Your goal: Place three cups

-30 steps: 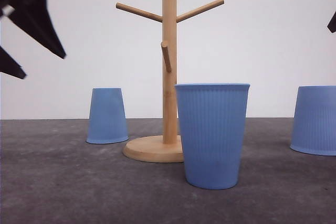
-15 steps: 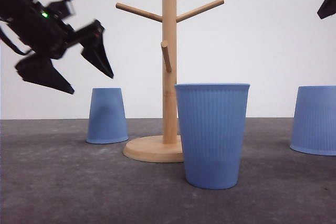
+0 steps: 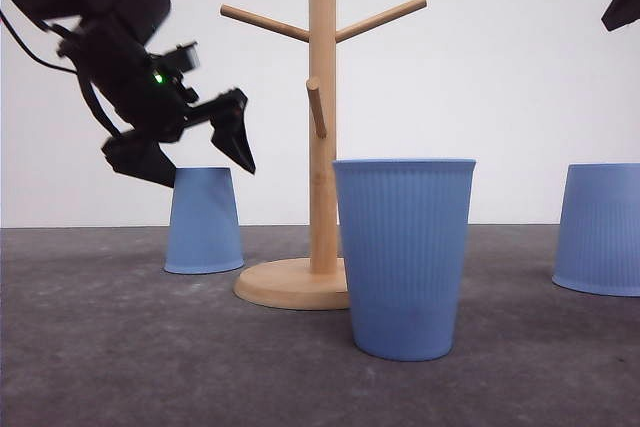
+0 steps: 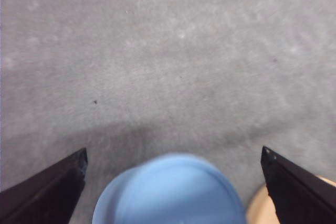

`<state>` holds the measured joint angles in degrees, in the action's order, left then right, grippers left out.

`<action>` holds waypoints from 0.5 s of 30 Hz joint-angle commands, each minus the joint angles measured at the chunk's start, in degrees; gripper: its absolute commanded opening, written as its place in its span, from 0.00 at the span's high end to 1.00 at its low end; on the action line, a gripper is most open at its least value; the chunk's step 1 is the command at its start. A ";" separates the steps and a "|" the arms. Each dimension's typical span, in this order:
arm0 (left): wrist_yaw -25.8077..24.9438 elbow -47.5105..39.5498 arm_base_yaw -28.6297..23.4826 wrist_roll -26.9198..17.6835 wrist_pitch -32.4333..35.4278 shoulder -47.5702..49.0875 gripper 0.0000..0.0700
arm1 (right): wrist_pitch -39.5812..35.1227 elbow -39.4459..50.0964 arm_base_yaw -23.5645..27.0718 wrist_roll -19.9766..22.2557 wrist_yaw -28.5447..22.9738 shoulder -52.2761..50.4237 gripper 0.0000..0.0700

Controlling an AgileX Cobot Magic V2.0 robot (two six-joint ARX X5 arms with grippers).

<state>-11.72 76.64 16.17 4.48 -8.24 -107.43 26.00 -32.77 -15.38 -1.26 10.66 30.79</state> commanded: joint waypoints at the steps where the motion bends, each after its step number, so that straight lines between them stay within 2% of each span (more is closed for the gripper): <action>1: 0.59 1.57 0.50 -0.75 -0.43 -2.19 0.08 | -0.74 -0.98 -0.22 0.42 -0.20 0.17 0.36; 5: 2.99 1.66 1.16 -0.79 -2.62 -3.19 0.08 | -0.81 -0.98 -0.22 0.44 -0.20 0.17 0.36; 11: 3.18 1.66 1.54 -0.82 -4.23 -3.19 0.10 | -1.97 -0.98 -0.22 0.42 -0.20 0.17 0.36; 13: 3.24 1.66 1.57 -0.82 -4.09 -3.19 0.17 | -2.13 -0.98 -0.22 0.39 -0.20 0.17 0.36; 15: 3.35 1.66 1.59 -0.84 -3.99 -3.19 0.32 | -2.14 -0.98 -0.22 0.38 -0.20 0.17 0.36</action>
<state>-8.67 76.90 17.50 4.07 -12.63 -109.58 24.56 -32.77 -15.38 -1.26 10.52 30.79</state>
